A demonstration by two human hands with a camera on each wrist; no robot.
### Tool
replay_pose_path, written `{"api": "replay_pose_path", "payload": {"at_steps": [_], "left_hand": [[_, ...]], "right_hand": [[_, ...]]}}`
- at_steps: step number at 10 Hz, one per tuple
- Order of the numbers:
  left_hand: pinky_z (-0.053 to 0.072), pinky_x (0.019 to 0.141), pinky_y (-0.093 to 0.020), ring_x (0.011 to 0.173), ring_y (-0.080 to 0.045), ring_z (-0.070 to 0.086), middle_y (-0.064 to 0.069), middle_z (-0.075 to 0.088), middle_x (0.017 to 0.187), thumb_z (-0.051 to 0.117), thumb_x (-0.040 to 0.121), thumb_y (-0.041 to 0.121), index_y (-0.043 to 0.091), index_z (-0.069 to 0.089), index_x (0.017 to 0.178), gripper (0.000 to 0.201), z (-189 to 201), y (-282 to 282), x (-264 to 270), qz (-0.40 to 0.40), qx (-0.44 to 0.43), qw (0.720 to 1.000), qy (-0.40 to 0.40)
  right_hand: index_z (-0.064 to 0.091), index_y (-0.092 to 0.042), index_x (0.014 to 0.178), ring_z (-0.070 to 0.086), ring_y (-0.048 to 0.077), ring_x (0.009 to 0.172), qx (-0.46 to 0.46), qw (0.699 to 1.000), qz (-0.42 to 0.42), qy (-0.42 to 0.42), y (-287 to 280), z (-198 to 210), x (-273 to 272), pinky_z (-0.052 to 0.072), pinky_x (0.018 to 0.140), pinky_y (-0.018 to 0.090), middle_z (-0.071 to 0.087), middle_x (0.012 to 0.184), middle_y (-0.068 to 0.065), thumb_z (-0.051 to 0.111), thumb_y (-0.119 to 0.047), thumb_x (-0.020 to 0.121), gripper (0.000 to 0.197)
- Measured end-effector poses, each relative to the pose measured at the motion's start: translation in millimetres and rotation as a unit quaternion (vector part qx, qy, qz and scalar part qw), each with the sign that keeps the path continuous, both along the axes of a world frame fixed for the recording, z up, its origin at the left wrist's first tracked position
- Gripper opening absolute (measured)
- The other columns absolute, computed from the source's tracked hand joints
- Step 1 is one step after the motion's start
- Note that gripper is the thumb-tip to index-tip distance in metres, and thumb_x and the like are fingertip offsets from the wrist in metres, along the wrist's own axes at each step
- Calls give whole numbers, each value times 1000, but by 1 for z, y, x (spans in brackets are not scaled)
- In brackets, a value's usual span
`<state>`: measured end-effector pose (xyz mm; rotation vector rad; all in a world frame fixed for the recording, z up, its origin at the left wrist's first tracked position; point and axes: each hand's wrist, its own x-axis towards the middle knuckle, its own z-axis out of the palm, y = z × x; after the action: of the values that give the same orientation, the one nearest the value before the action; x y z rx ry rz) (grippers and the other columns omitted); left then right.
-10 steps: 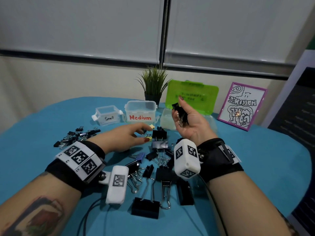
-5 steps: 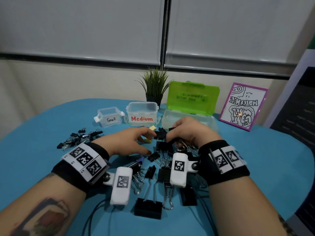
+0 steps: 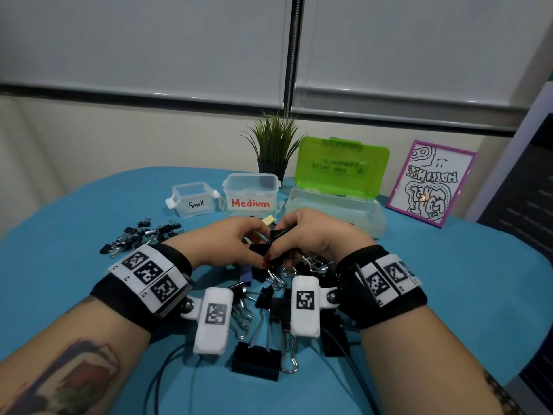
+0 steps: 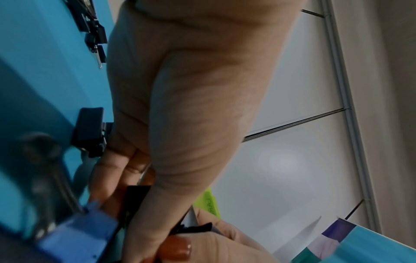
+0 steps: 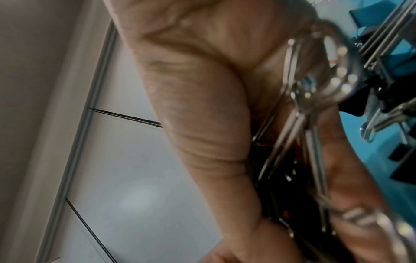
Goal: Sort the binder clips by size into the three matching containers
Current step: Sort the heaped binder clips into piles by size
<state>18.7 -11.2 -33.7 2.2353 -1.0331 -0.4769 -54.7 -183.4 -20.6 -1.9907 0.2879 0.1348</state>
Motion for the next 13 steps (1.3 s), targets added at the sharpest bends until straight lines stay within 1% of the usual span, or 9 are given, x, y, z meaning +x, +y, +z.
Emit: {"api": "replay_pose_path", "payload": {"at_steps": [1, 3, 5, 7, 8, 9, 11, 12, 13], "left_hand": [[55, 83, -33, 86, -13, 67, 5, 73, 106, 77, 83, 22, 33, 70, 111, 31, 5, -1, -3, 26, -17, 1000, 0], [45, 49, -12, 51, -2, 59, -3, 76, 76, 66, 86, -5, 14, 76, 106, 29, 3, -6, -8, 106, -109, 981, 118], [59, 68, -22, 83, -24, 66, -27, 71, 106, 60, 87, -14, 4, 68, 111, 31, 1, -18, -15, 124, -252, 931, 232], [61, 64, -21, 71, -20, 74, -23, 73, 93, 57, 88, -17, 4, 65, 98, 24, -4, -40, -26, 145, -336, 883, 293], [61, 67, -22, 80, -25, 74, -27, 72, 99, 59, 87, -16, 3, 64, 100, 23, -4, -44, -30, 131, -334, 886, 294], [61, 66, -22, 78, -24, 74, -26, 73, 95, 60, 87, -15, 4, 62, 95, 21, -3, -42, -32, 123, -335, 887, 292], [57, 53, -17, 62, -14, 73, -12, 75, 73, 58, 88, -17, 4, 58, 89, 21, -4, -36, -31, 131, -343, 882, 296], [58, 55, -18, 64, -16, 73, -18, 73, 83, 60, 87, -16, 5, 58, 90, 21, -4, -36, -29, 137, -346, 880, 295], [60, 58, -20, 68, -20, 73, -23, 70, 93, 62, 86, -15, 6, 57, 91, 22, -4, -36, -27, 139, -356, 877, 293]], "right_hand": [[62, -4, 89, 61, 22, 44, 48, 998, -14, -34, -3, 4, -4, 52, 46, 26, 67, 67, 16, 86, 10, 65, 36], [59, -6, 93, 64, 18, 54, 209, 948, -174, -162, -26, 16, -7, 49, 45, 23, 72, 73, 11, 86, -6, 72, 35], [54, -11, 113, 60, 24, 73, 191, 860, -398, -258, -94, 9, -6, 46, 54, 29, 66, 108, 19, 78, -15, 84, 38], [55, -18, 91, 58, 26, 74, 149, 780, -563, -229, -153, -11, -27, 44, 56, 30, 65, 115, 12, 58, -9, 78, 16], [62, -6, 111, 60, 32, 93, 93, 771, -597, -200, -163, -19, -42, 47, 75, 36, 62, 122, 9, 50, -12, 91, 24], [62, -2, 124, 62, 39, 114, 54, 809, -559, -171, -169, -32, -50, 53, 97, 46, 64, 126, 20, 50, -21, 89, 42], [58, -22, 131, 18, 36, 148, -64, 805, -580, -105, -143, -15, -55, 19, 120, 54, 42, 151, 10, 46, -16, 91, 42], [61, -20, 123, 37, 30, 138, -108, 808, -536, -220, -125, -7, -47, 35, 111, 44, 52, 139, 8, 56, -13, 88, 36], [68, -12, 105, 65, 24, 105, -15, 865, -370, -339, -97, 0, -37, 54, 89, 36, 69, 107, 7, 66, -7, 87, 18]]}}
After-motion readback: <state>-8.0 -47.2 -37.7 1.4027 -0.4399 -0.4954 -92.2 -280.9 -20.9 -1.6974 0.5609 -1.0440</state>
